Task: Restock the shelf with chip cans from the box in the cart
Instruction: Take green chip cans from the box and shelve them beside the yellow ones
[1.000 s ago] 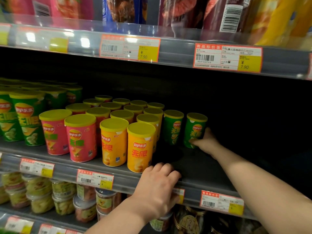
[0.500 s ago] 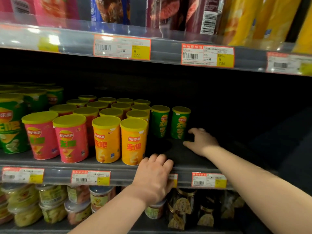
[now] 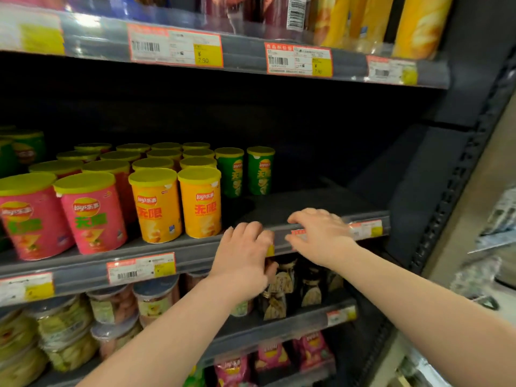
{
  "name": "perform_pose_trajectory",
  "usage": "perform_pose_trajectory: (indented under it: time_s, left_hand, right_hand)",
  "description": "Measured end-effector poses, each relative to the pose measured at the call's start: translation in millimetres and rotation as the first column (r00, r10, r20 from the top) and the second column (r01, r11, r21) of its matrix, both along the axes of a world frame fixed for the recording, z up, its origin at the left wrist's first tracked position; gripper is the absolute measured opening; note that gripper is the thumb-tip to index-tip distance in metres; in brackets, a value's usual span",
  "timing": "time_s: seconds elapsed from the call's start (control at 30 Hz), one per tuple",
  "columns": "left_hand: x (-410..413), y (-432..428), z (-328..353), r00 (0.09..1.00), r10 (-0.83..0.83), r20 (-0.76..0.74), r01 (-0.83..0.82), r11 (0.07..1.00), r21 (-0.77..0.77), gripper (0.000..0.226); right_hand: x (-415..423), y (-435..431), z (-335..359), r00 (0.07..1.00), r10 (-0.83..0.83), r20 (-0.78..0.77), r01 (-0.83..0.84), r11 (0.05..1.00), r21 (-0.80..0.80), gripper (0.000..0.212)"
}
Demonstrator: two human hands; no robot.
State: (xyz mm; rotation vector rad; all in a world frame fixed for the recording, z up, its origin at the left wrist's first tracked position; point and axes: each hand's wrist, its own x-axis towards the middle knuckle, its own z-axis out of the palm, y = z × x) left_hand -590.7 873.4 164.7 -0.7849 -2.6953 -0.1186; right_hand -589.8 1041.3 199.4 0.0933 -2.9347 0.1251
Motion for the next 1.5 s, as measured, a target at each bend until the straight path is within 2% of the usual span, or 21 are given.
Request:
perform_pose_trajectory:
  time_s: [0.27, 0.5, 0.7, 1.0, 1.23, 1.5]
  left_hand:
    - [33.5, -21.8, -20.9, 0.992, 0.041, 0.122, -0.04, 0.999, -0.01, 0.061]
    - [67.7, -41.0, -52.0, 0.954, 0.203, 0.219, -0.183, 0.977, -0.107, 0.057]
    - [115.2, -48.0, -86.1, 0.881, 0.317, 0.351, -0.293, 0.949, -0.12, 0.055]
    - [218.8, -59.5, -117.6, 0.745, 0.5, 0.442, -0.448, 0.866, -0.223, 0.057]
    - [274.9, -99.8, -132.9, 0.621, 0.625, 0.473, -0.579, 0.773, -0.261, 0.057]
    - [321.5, -166.4, -142.6, 0.553, 0.674, 0.491, -0.651, 0.717, -0.25, 0.05]
  right_hand:
    - [34.0, -18.4, -34.9, 0.996, 0.09, -0.022, -0.09, 0.996, 0.005, 0.042]
    - [52.8, -37.1, -66.9, 0.971, 0.229, 0.064, -0.232, 0.972, 0.043, 0.044]
    - [87.5, -39.0, -98.6, 0.93, 0.302, 0.207, -0.327, 0.94, 0.094, 0.046]
    - [154.5, -53.9, -134.3, 0.815, 0.463, 0.349, -0.505, 0.863, 0.035, 0.043]
    - [194.9, -94.4, -146.8, 0.733, 0.557, 0.39, -0.613, 0.79, 0.023, 0.044]
    - [217.9, -167.9, -153.0, 0.657, 0.621, 0.428, -0.701, 0.711, 0.045, 0.041]
